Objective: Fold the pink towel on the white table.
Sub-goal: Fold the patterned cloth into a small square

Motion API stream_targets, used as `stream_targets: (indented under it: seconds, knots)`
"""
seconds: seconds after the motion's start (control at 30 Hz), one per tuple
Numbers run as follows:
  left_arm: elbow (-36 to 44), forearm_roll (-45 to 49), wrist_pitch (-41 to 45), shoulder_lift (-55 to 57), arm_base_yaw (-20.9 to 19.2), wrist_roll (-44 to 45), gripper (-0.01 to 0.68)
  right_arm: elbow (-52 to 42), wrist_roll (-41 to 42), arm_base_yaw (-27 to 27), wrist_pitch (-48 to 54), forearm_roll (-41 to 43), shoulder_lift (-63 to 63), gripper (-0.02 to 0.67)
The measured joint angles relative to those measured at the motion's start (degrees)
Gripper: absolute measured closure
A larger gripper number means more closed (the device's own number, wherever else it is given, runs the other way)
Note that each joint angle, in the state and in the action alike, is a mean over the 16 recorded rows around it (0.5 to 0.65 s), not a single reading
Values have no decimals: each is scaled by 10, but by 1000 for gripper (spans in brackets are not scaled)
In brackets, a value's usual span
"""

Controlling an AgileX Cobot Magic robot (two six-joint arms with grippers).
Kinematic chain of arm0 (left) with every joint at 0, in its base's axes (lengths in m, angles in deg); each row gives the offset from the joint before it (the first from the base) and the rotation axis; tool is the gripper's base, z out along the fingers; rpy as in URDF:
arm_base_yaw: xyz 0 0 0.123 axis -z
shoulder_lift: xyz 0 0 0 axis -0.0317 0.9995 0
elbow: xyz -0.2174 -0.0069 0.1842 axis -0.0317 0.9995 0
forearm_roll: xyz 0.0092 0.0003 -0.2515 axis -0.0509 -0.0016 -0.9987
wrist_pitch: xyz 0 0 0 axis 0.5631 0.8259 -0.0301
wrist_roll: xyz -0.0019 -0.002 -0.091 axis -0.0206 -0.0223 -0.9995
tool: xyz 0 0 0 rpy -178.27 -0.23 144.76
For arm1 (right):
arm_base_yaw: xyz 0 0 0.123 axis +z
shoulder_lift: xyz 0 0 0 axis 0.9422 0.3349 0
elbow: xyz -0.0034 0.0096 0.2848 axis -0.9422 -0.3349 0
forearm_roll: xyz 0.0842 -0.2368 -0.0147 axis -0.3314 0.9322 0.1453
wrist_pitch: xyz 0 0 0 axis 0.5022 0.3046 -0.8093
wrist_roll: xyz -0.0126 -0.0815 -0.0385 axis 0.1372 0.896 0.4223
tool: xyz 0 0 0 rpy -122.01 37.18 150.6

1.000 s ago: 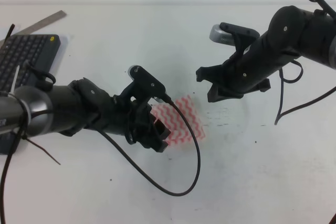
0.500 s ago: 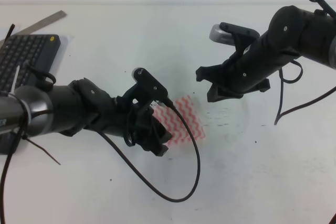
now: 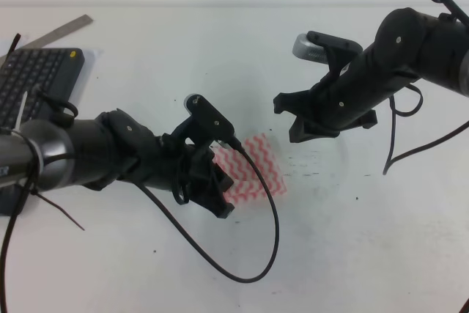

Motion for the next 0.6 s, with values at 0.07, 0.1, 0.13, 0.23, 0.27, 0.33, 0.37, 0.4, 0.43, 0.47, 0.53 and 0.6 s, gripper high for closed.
stream_targets:
  seconds: [0.07, 0.1, 0.13, 0.23, 0.27, 0.33, 0.37, 0.4, 0.43, 0.47, 0.53, 0.6]
  knots:
    - [0, 0, 1, 0, 0, 4, 652, 0, 0, 0, 0, 0, 0, 667]
    - [0, 0, 2, -1, 0, 6, 656, 0, 0, 0, 0, 0, 0, 667]
    - [0, 0, 3, -1, 0, 9, 656, 0, 0, 0, 0, 0, 0, 667]
    - [0, 0, 8, -6, 0, 18, 630, 0, 1, 0, 0, 0, 0, 667]
    - [0, 0, 9, -8, 0, 21, 612, 0, 1, 0, 0, 0, 0, 667]
    - [0, 0, 14, -13, 0, 27, 567, 0, 2, 0, 0, 0, 0, 667]
    - [0, 0, 16, -15, 0, 31, 542, 0, 3, 0, 0, -1, 0, 667]
    - [0, 0, 19, -17, 0, 36, 518, 0, 4, 0, 0, -1, 0, 667]
    - [0, 0, 22, -19, 0, 41, 496, 0, 4, 0, 0, -1, 0, 667]
    - [0, 0, 25, -21, 0, 47, 471, 0, 5, 0, 0, -2, 0, 667]
    - [0, -1, 32, -24, 0, 60, 422, 0, 7, 0, 0, -2, 0, 667]
    - [0, -6, 36, -26, 0, 75, 373, 0, 8, 0, 0, -3, 0, 667]
